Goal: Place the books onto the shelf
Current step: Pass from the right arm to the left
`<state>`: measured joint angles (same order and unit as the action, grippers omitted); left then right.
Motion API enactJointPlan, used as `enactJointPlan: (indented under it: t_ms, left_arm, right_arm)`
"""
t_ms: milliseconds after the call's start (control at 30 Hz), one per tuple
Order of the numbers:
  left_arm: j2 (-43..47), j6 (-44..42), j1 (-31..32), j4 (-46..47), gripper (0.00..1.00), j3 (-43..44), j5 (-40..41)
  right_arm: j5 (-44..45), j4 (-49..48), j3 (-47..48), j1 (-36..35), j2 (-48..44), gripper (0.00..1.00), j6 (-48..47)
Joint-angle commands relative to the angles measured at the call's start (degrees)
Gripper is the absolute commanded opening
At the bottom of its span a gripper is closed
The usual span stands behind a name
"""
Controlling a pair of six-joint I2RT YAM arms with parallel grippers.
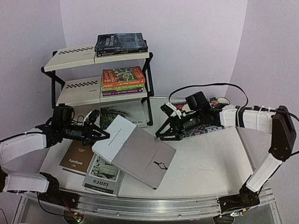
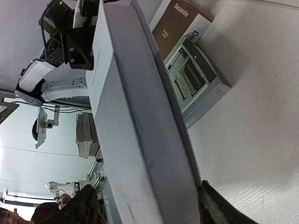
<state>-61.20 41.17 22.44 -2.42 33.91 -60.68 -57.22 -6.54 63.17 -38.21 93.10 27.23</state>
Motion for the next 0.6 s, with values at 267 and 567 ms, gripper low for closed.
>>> enactJointPlan:
  t_ms: [267,567]
  left_arm:
    - [-1.7,3.4,0.0,0.9,0.36,-1.7,12.3]
    - [1.7,9.4,-2.9,1.6,0.32,-2.0,18.6]
  right_arm:
    - [30.8,16.3,5.6,1.2,-2.8,0.98,-10.2]
    - [44.3,16.0,-2.8,-2.0,-8.1,0.98,-4.1]
